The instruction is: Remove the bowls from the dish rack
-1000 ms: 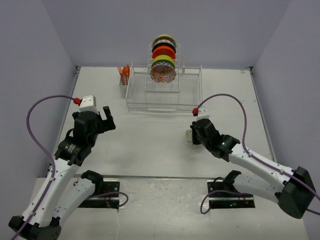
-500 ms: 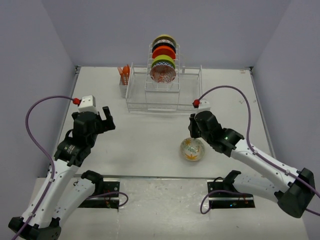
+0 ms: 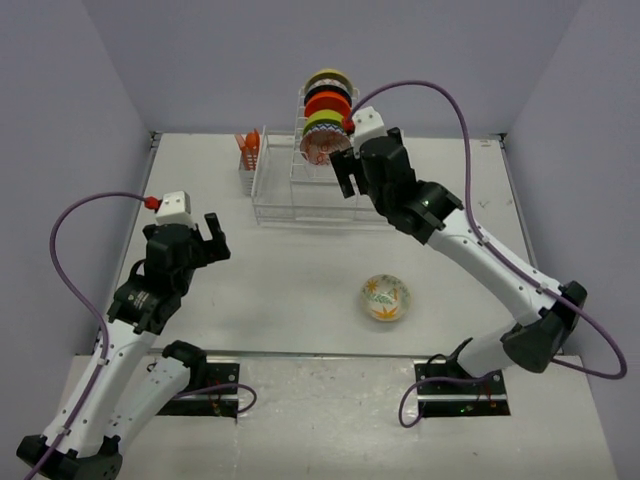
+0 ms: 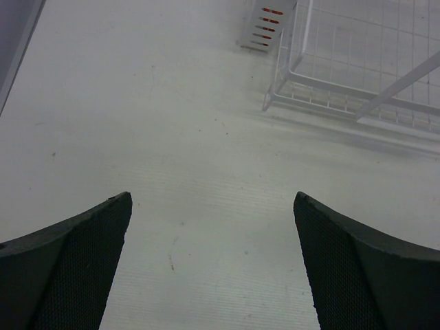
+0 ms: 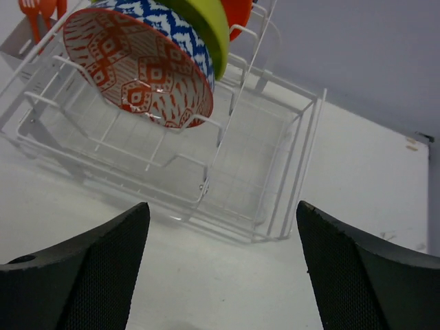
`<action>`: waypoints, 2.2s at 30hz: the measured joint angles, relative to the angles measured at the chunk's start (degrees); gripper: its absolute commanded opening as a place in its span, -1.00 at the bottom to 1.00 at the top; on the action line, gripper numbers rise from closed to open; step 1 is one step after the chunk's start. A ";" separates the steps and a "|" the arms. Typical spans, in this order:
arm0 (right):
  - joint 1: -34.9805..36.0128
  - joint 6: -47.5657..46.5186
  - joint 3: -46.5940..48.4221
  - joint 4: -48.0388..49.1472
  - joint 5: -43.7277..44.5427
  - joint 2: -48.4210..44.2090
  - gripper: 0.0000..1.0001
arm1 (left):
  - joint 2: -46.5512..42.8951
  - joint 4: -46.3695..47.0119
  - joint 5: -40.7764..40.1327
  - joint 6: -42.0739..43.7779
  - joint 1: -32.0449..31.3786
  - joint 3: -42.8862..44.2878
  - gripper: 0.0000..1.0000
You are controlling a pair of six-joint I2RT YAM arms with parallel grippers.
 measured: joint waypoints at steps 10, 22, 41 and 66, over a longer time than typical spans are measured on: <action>-0.04 -20.72 14.78 2.36 9.01 17.90 0.32 | 0.07 0.00 0.02 0.02 0.00 0.00 1.00; 0.11 -30.36 18.53 7.06 11.63 24.85 -0.09 | 0.81 0.02 0.96 0.24 0.00 0.00 1.00; 1.20 -35.01 15.98 17.59 13.46 24.98 -0.95 | 1.62 0.04 1.33 0.24 0.00 0.00 1.00; 2.67 -37.68 10.19 23.98 13.75 20.11 -1.00 | 1.62 0.81 2.21 0.26 0.00 0.00 1.00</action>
